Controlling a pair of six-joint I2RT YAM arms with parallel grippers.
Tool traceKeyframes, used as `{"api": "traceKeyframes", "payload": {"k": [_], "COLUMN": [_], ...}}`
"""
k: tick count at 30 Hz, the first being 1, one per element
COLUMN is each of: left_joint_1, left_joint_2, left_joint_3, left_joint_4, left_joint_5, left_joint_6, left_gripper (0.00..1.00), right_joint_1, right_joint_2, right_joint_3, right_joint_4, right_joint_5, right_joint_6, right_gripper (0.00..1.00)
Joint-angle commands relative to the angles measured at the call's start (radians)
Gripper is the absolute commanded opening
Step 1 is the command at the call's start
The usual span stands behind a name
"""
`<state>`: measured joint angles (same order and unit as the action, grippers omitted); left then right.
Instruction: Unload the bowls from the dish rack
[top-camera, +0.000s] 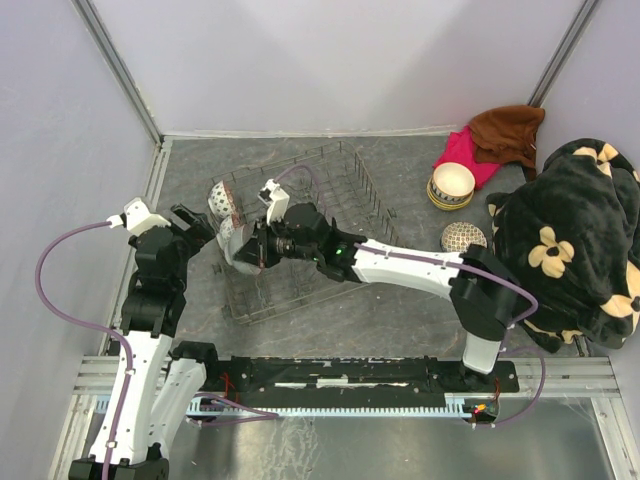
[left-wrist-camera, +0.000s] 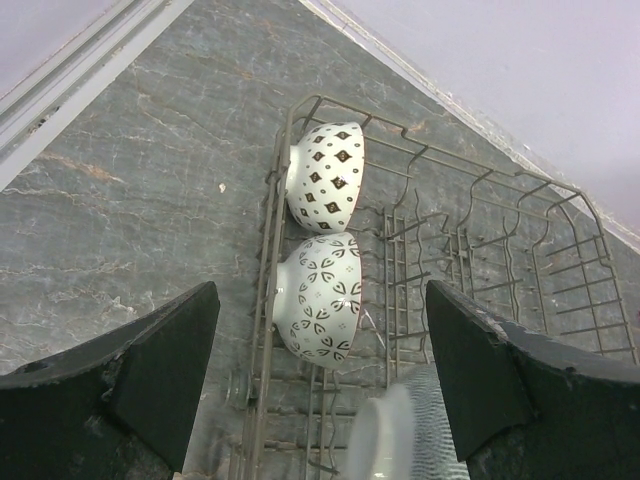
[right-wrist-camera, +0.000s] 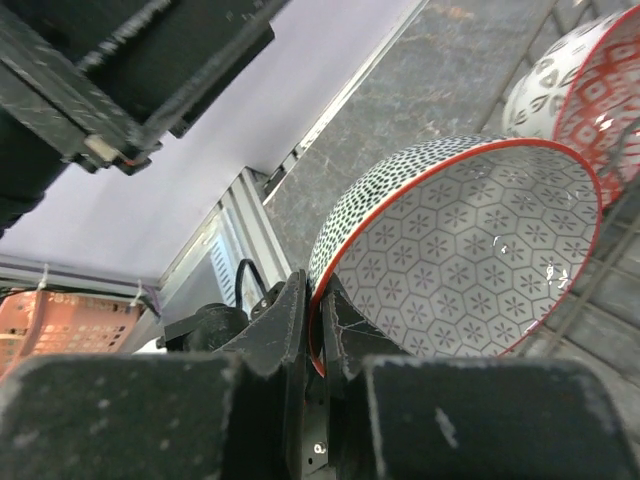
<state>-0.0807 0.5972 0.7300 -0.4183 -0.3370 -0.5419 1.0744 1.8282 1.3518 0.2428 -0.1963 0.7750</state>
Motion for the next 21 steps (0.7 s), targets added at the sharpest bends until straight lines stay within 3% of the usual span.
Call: {"api": "traceKeyframes", "payload": {"k": [1,8,14,21], "left_joint_1": [-0.001,0.000,0.000,-0.001], "left_joint_2": [-0.004,-0.004,0.005,0.014], "left_joint_3": [0.046,0.038,0.033,0.017], "left_joint_4": [0.017,0.021,0.035,0.052], "left_joint_5": [-0.013,-0.009,0.002,0.011], "left_joint_6": [0.011,0.005,-0.001,-0.010], "left_gripper": [0.90,0.90,0.90,0.90], "right_joint_1": [-0.015,-0.065,-0.128,-0.290], "right_joint_2": [-0.168,-0.320,-0.452,-0.591], "right_joint_3": [0.069,0.033,0.017,-0.017], "right_joint_4": [-0.004,-0.187,-0.462,-0.751], "right_joint_5": [0.079,0.217,0.486,0.673], "right_joint_6": [-0.105,-0.223,-0.342,-0.393], "right_gripper": [0.01,0.01,0.01,0.01]}}
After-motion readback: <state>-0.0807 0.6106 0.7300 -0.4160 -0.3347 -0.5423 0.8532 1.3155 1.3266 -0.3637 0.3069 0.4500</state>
